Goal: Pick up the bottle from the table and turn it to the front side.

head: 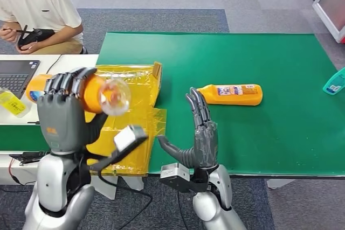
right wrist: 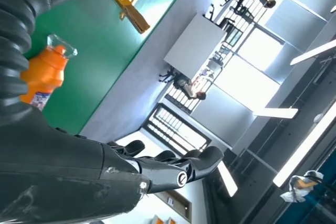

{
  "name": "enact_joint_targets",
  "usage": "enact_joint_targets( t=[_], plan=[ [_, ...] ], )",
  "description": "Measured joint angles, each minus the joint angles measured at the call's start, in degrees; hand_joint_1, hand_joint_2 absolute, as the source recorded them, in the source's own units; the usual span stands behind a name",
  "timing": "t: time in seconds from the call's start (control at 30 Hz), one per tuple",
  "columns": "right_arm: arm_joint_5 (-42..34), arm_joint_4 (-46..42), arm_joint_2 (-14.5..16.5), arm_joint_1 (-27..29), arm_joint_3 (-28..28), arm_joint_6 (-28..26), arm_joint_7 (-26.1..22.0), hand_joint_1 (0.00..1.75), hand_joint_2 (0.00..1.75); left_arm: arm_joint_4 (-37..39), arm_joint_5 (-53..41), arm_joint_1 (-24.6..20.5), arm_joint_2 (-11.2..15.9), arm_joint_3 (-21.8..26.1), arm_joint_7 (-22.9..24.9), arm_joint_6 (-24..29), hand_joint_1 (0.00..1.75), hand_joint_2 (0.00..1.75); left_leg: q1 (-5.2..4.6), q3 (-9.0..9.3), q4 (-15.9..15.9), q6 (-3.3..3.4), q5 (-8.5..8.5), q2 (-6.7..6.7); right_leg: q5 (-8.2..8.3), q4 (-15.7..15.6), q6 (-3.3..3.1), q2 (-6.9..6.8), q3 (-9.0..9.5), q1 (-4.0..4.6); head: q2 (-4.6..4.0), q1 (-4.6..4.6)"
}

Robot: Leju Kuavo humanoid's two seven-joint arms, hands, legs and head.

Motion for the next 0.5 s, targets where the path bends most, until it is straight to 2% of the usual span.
enact_joint_targets(
  t=[0.03, 0.07, 0.1, 0.2, 0.23, 0.37, 0.5],
  plan=[
    [-0.7, 0.6, 0.0, 0.0, -0.1, 0.2, -0.6, 0.0, 1.75, 2.8, 0.1, -2.3, 1.7, -2.0, 4.6, -1.0, 1.75, 1.75, 0.0, -0.03, 0.0, -0.01, 0.07, 0.0, 0.05, 0.0, 0.01, -0.01, 0.0, 0.01, 0.0, -0.02],
    [-1.3, 1.2, 0.0, 0.0, -0.1, 0.5, -1.0, 0.0, 1.75, 6.3, 0.1, -4.0, 2.8, -3.7, 6.5, -2.0, 1.75, 1.75, 0.0, -0.05, 0.0, 0.01, 0.13, 0.0, 0.1, 0.0, 0.02, 0.0, 0.0, 0.01, 0.0, 0.0],
    [-1.9, 1.7, 0.0, 0.0, -0.1, 0.9, -1.4, 0.0, 1.75, 10.2, 0.1, -5.2, 3.3, -4.7, 5.6, -2.6, 1.75, 1.75, 0.0, -0.07, 0.0, -0.01, 0.16, 0.01, 0.16, 0.0, 0.01, 0.01, -0.02, 0.01, 0.0, 0.01],
    [-2.9, 3.0, 0.0, -0.1, -0.1, 1.6, -2.0, 0.0, 1.75, 21.2, 0.1, -8.3, 4.0, -3.0, -5.1, -2.8, 1.75, 1.75, -0.01, -0.12, 0.0, -0.04, 0.23, 0.08, 0.34, 0.0, -0.01, 0.13, -0.13, -0.01, 0.0, 0.01],
    [-3.2, 3.3, 0.0, -0.1, -0.2, 1.8, -2.1, 0.0, 1.75, 24.1, 0.1, -9.2, 4.1, -2.0, -7.1, -3.3, 1.75, 1.75, -0.01, -0.14, 0.0, -0.03, 0.24, 0.1, 0.36, 0.0, 0.0, 0.15, -0.16, -0.01, 0.0, 0.02],
    [-4.5, 4.0, 0.0, 0.0, -0.2, 2.5, -3.0, 0.0, 1.75, 35.8, 0.2, -13.4, 3.8, 2.0, -10.1, -7.3, 1.75, 1.75, -0.02, -0.23, 0.0, 0.02, 0.37, 0.11, 0.41, 0.0, -0.01, 0.1, -0.23, -0.01, 0.0, 0.01],
    [-4.9, 3.9, 0.0, 0.0, -0.2, 3.4, -3.3, 0.0, 1.75, 48.6, 0.5, -17.6, 1.1, 10.7, -13.8, -8.7, 1.75, 1.75, -0.01, -0.35, 0.0, -0.01, 0.41, 0.13, 0.46, 0.0, -0.05, 0.13, -0.38, 0.0, 0.0, -0.01]
  ],
)
